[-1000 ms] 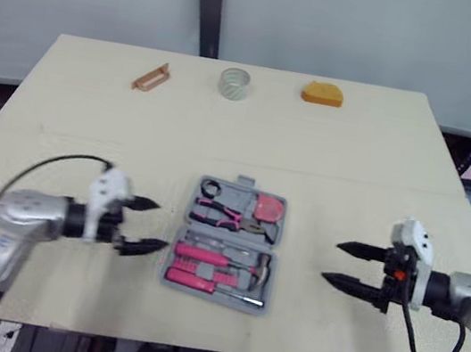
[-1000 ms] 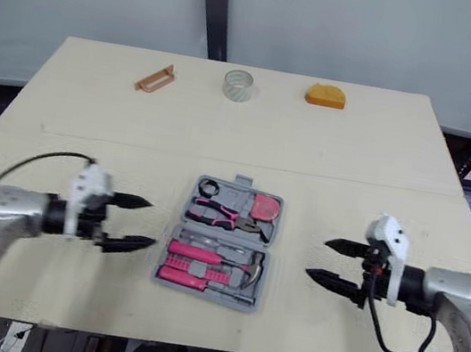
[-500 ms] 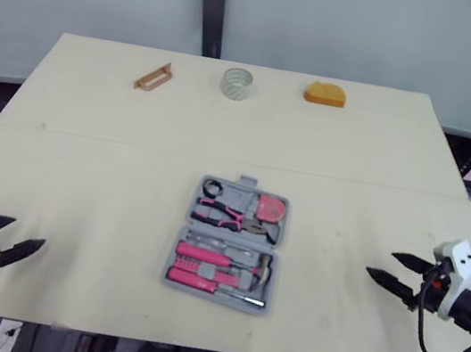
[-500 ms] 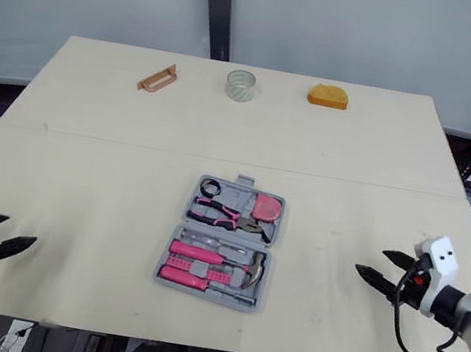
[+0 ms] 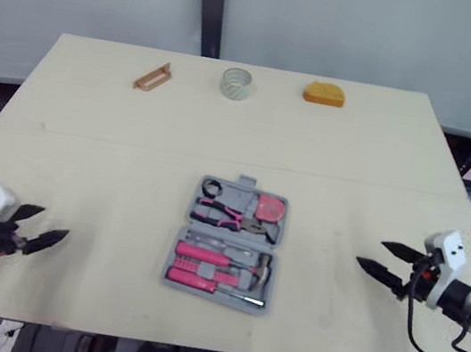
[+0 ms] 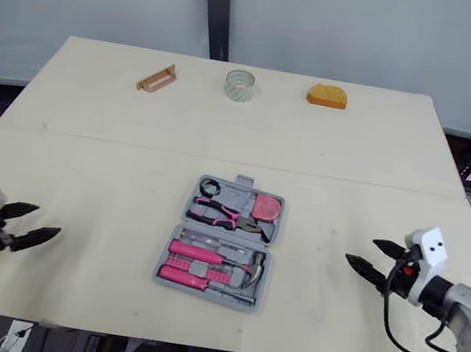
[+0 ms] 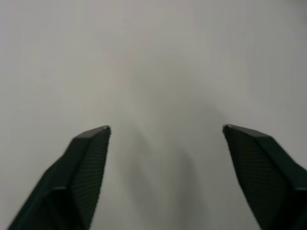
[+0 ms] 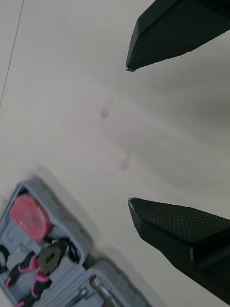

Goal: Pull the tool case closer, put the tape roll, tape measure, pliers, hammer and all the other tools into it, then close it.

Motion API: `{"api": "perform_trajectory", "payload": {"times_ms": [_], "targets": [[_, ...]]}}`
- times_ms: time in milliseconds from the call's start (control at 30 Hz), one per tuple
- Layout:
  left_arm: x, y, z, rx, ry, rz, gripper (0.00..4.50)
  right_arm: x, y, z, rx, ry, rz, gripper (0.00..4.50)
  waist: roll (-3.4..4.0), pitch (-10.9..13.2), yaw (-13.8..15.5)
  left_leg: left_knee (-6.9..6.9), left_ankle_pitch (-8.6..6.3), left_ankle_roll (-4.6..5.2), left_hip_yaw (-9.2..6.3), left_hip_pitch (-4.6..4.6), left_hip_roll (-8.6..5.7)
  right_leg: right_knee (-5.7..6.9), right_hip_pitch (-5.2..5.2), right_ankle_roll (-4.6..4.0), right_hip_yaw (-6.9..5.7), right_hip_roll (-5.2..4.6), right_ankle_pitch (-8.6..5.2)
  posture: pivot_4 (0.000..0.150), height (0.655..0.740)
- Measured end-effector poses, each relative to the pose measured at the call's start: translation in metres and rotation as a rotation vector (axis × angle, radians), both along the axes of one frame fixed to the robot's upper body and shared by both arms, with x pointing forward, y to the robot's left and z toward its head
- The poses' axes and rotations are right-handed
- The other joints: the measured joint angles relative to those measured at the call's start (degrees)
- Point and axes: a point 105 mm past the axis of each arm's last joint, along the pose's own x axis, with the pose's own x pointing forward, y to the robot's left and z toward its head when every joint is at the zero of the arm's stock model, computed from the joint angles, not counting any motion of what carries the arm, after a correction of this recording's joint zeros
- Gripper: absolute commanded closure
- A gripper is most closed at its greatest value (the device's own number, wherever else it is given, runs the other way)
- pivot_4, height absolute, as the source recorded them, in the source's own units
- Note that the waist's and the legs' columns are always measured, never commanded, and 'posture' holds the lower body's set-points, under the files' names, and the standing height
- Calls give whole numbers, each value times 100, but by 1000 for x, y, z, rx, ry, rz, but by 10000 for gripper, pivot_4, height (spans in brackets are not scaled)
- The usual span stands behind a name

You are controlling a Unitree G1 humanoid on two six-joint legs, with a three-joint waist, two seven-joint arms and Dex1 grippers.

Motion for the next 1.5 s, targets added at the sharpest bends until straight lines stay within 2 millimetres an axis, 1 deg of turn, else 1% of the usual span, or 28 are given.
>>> {"api": "perform_trajectory", "payload": {"times_ms": [33, 100, 167, 200, 267, 333, 433, 533, 600, 633, 700, 900, 1167, 1500], "targets": [[8, -10, 2, -4, -11, -32, 22491, 2, 10, 2, 3, -8, 22, 2595, 0, 0, 4, 1, 0, 0, 0, 0, 0, 1, 0, 0, 0, 0, 0, 1500, 7400], [22, -32, 4, -12, -31, -104, 33514, 4, 31, 4, 3, -16, 73, 9191, 0, 0, 0, 1, 0, 0, 0, 0, 0, 3, 0, 0, 0, 0, 0, 1500, 7400], [30, -49, 1, -16, -26, -158, 44030, 6, 50, 0, -2, -8, 111, 19306, 0, 0, -11, 1, 0, 0, 0, 0, 0, 3, -1, 0, -1, 0, 0, 1500, 7400], [34, -57, -2, -14, -19, -182, 45000, 7, 57, -3, -11, 1, 125, 23429, 0, 0, -19, 0, 0, 0, 0, 0, 0, 3, -2, 0, -2, 0, 0, 1500, 7400], [40, -76, -9, -21, -5, -235, 45000, 8, 72, -10, -36, 20, 148, 34621, 0, 0, -37, 1, 0, 0, 0, -1, -1, 4, -3, 0, -3, 0, 0, 1500, 7400], [44, -100, -18, -38, 14, -294, 45000, 11, 84, -18, -59, 37, 163, 44790, 0, -1, -55, 3, 1, 0, 0, -2, -2, 4, -2, 1, -3, 0, 0, 1500, 7400], [46, -127, -30, -60, 43, -355, 45000, 12, 95, -25, -88, 47, 183, 44790, 0, -1, -85, 2, 1, 0, 0, -2, -1, 6, -2, 1, -5, 0, 0, 1500, 7400], [52, -151, -33, -74, 36, -403, 45000, 13, 106, -34, -115, 63, 202, 44790, -1, -1, -96, 4, 1, 0, 0, -2, -1, 6, -2, 1, -4, 0, 1, 1500, 7400], [53, -164, -36, -76, 37, -435, 45000, 13, 111, -38, -122, 71, 212, 44790, -1, -1, -98, 4, 1, 0, 0, -1, -1, 7, -2, 1, -4, 0, 1, 1500, 7400], [55, -167, -38, -74, 40, -437, 45000, 13, 113, -39, -122, 76, 215, 44790, -1, -1, -97, 4, 1, 0, 0, -1, -1, 7, -2, 1, -4, 0, 1, 1500, 7400], [58, -172, -42, -72, 43, -439, 45000, 13, 117, -42, -117, 84, 219, 44790, -1, -1, -91, 4, 1, 0, 0, -2, -2, 6, -2, 1, -4, 0, 1, 1500, 7400], [67, -178, -42, -62, 11, -445, 45000, 17, 130, -47, -109, 95, 241, 44790, -2, -3, -79, 7, 1, 0, -2, -2, -2, 6, 0, 1, -4, 0, 1, 1500, 7400], [71, -188, -43, -79, -2, -447, 45000, 17, 134, -50, -116, 98, 246, 44790, -1, -3, -74, 8, 1, 1, -2, -1, -2, 6, 1, 2, -4, 0, 1, 1500, 7400], [70, -188, -43, -77, 6, -447, 45000, 20, 135, -51, -111, 107, 245, 44790, -1, -4, -89, 8, 1, 1, -2, -1, -2, 7, 1, 2, -4, 0, 1, 1500, 7400]]}}
